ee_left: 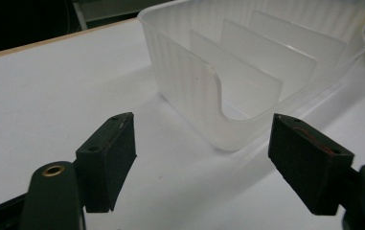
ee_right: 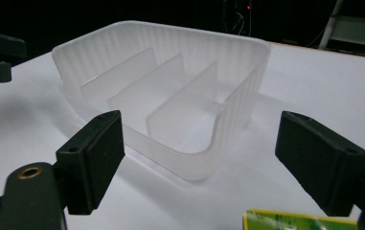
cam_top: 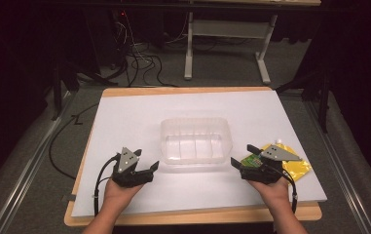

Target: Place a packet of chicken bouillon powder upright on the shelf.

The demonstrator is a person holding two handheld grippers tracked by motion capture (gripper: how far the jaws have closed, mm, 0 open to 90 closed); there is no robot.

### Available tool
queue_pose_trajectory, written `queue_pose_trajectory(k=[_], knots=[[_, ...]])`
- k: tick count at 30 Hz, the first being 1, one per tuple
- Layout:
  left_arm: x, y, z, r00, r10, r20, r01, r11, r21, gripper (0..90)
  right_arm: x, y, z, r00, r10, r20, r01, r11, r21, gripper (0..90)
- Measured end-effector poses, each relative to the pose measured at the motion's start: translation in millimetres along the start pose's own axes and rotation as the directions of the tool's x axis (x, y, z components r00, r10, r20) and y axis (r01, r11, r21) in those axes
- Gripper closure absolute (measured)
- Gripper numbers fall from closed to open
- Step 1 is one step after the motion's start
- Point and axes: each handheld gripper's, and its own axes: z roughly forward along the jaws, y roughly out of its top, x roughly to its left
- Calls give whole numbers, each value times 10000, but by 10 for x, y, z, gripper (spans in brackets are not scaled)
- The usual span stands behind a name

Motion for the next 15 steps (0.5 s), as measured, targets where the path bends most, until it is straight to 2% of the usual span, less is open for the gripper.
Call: queue_pose_trajectory(k=[4, 15], knots=[[12, -5, 19, 9996, -241, 113, 241, 9997, 5, 252, -52, -43, -19, 9998, 103, 165, -103, 9999, 10, 152], [-9, -18, 108, 9991, -251, 337, 246, 9996, 141, 244, -201, -92, -107, 9983, 235, 542, -232, 9997, -60, 149]])
